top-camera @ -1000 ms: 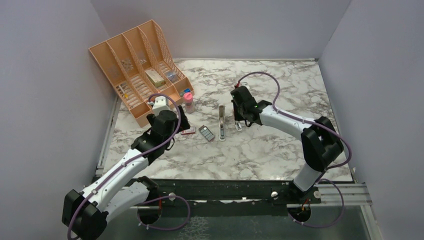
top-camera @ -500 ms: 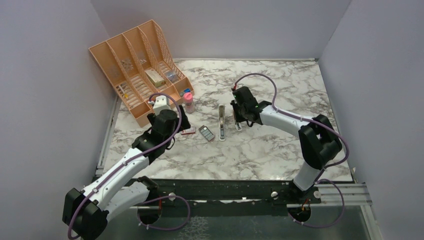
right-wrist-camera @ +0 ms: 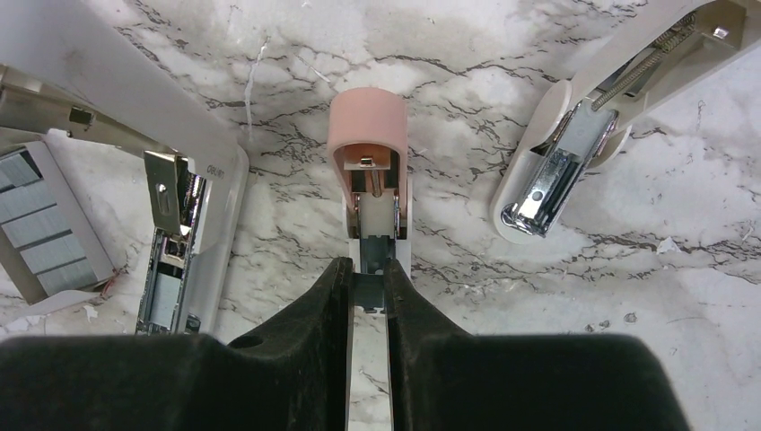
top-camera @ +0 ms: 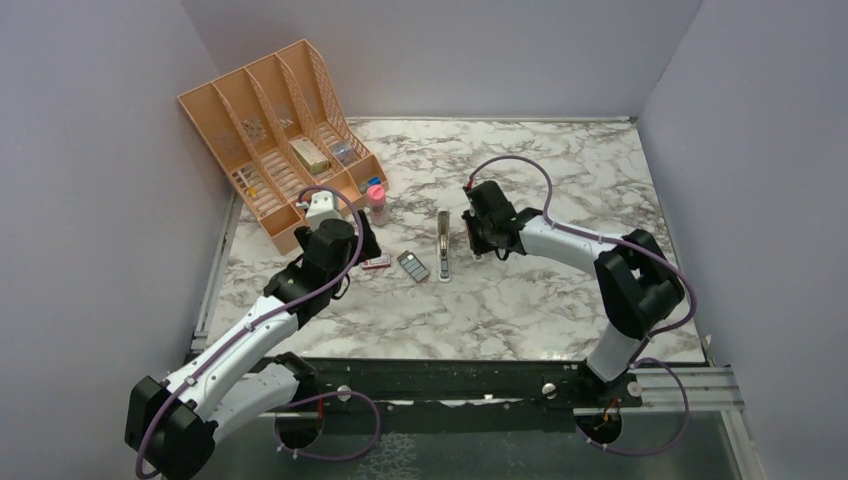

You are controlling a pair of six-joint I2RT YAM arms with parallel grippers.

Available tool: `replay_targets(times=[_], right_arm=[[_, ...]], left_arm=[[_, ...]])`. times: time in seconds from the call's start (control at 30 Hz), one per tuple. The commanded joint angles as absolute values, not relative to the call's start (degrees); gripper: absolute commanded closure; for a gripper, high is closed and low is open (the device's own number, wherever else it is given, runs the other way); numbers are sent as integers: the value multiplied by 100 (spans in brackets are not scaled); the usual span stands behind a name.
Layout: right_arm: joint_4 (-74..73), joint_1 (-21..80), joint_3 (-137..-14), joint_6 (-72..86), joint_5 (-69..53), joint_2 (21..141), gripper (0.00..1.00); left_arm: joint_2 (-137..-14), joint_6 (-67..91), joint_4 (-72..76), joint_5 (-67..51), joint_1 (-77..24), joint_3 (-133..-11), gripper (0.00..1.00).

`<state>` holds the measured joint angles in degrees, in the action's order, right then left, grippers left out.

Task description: Load the staples into the stapler

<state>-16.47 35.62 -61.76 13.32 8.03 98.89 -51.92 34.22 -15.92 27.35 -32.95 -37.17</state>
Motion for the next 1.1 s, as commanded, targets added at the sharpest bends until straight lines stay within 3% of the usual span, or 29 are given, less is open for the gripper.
replay_targets(times=[0.0,1.07], right_arm=[[-1448,3534,-6156,1248,901,9879,80],[-1222,3499,-6063,1196,837,9777,81]], left_arm=[[-5177,3366,-1467,2653,-3269,-3833,1],[-5215,3375,-1430,2643,-3270,-3815,1]])
